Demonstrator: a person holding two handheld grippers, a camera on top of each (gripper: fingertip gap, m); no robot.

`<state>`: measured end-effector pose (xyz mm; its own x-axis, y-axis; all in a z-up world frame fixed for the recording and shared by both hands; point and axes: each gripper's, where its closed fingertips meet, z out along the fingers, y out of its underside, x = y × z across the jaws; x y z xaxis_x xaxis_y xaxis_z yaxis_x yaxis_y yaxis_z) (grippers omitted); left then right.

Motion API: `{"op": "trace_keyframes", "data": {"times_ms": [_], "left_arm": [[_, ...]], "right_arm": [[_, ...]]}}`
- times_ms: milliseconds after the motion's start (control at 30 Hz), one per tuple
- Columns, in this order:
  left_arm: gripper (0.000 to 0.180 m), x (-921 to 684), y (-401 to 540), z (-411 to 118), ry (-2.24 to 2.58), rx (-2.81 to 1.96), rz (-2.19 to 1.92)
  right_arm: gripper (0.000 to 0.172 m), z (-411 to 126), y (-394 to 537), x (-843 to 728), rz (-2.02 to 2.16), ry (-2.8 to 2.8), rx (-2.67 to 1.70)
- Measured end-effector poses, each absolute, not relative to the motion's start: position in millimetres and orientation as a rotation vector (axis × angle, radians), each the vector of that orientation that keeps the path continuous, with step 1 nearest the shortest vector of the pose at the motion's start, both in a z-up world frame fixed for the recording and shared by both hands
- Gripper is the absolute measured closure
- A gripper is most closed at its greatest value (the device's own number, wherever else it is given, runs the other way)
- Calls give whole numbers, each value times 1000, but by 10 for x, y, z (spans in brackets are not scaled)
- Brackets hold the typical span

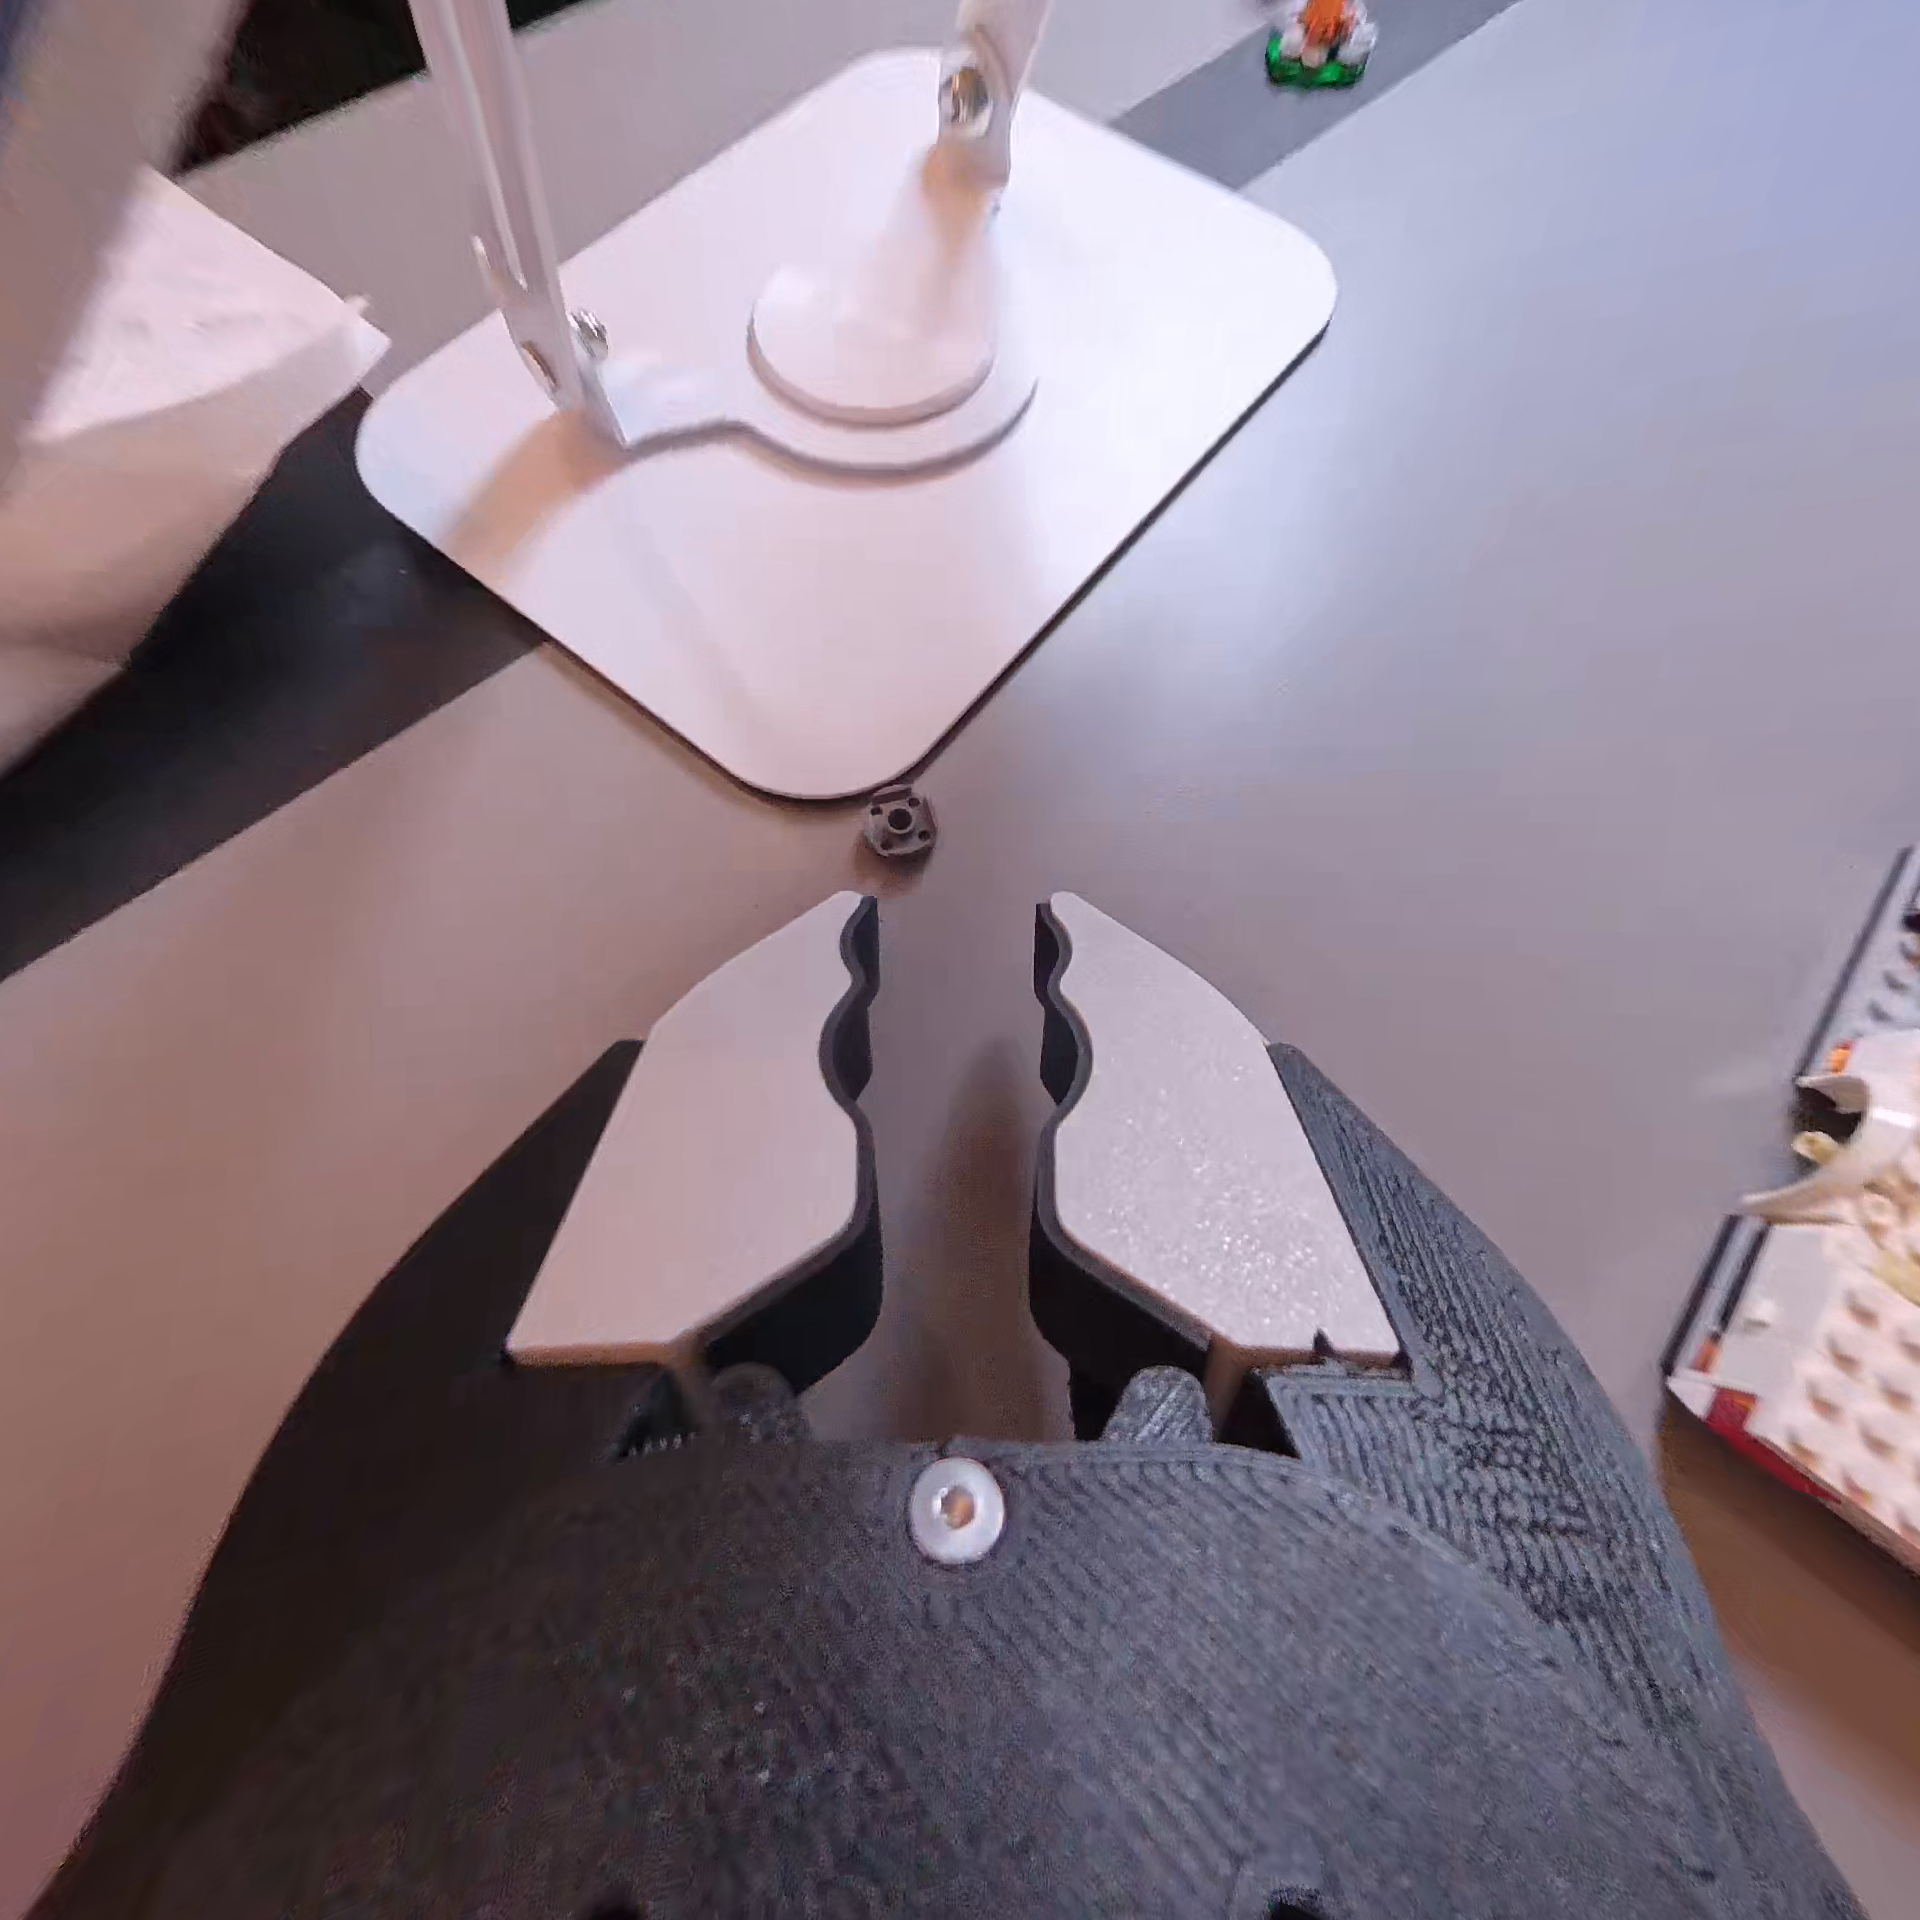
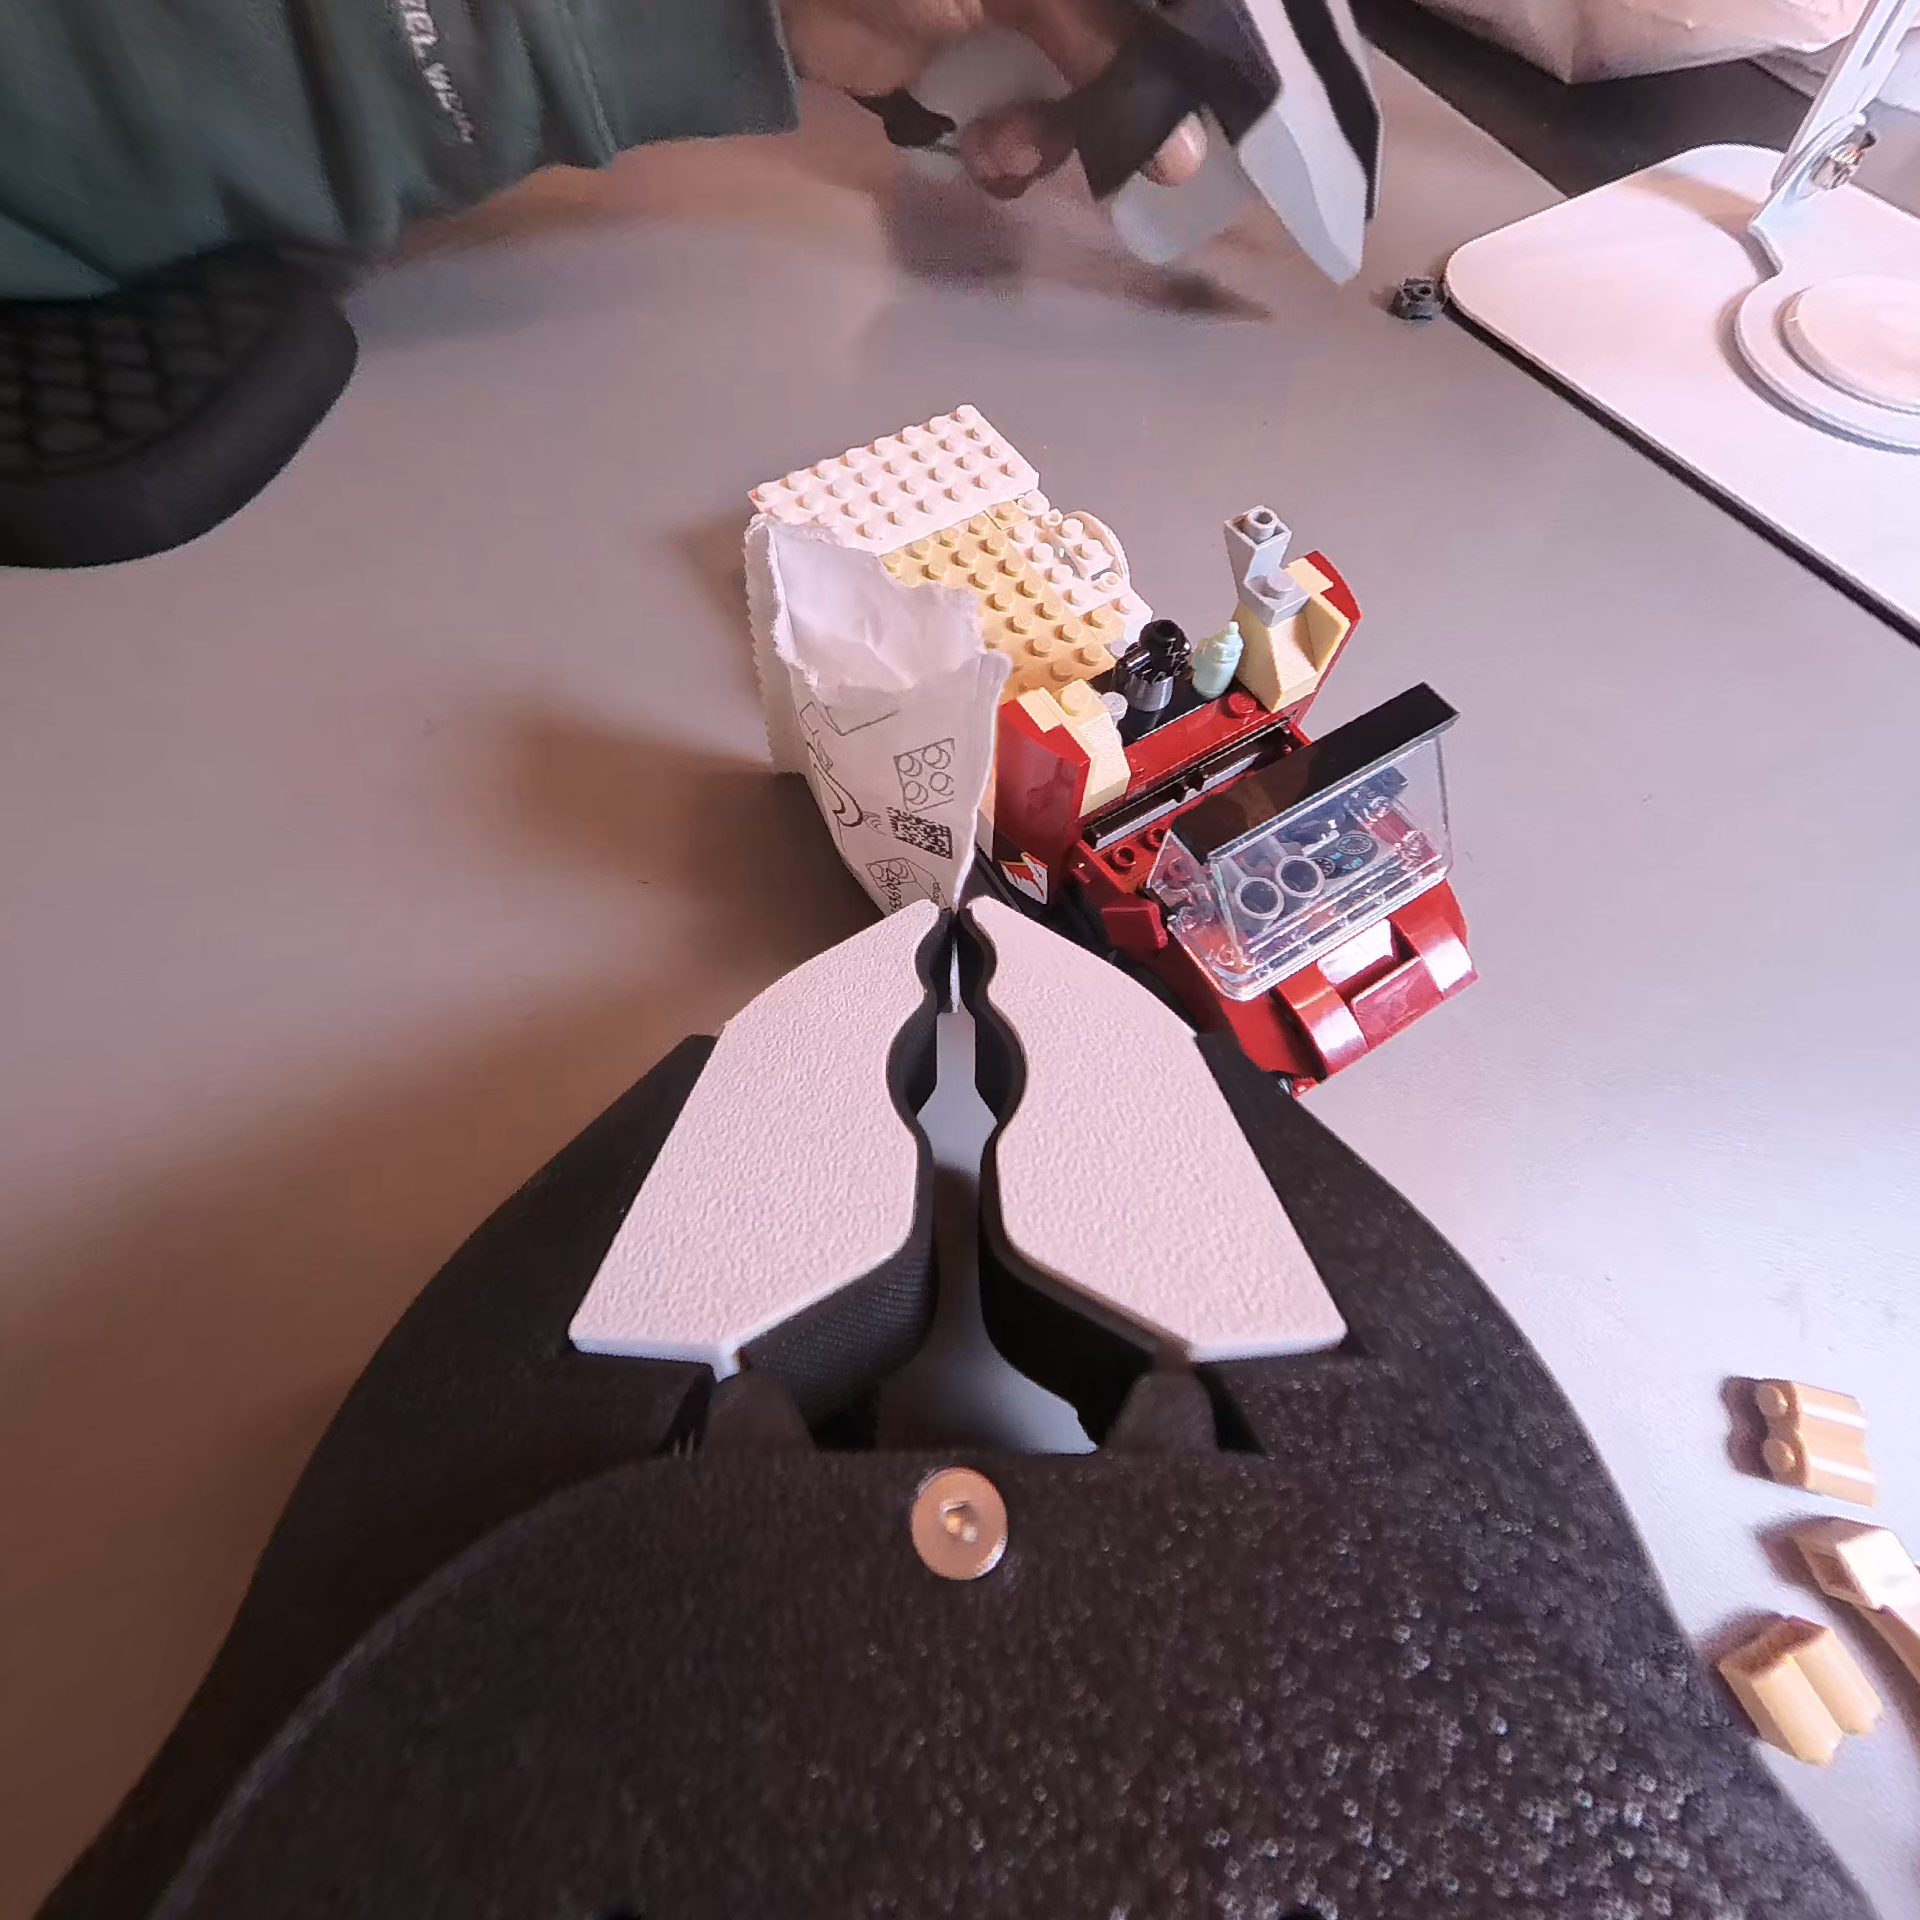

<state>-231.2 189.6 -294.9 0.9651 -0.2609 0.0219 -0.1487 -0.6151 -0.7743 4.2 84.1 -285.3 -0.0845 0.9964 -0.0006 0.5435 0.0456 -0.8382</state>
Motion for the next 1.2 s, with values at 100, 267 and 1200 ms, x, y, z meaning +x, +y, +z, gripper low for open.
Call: {"op": "trace_keyframes", "data": {"times_ms": [100, 267, 1200], "left_arm": [[150, -2347, 2052, -3119, 341, -2289, -88], [164, -2332, 2189, -3119, 389, -2286, -55], [139, -274, 618, -2411, 1198, -1846, -507]], "right_arm": [[171, -2854, 856, 49, 928, -1695, -1570], [171, -2851, 851, 51, 957, -1696, -1580], [171, -2850, 833, 55, 930, -1710, -1550]]}}
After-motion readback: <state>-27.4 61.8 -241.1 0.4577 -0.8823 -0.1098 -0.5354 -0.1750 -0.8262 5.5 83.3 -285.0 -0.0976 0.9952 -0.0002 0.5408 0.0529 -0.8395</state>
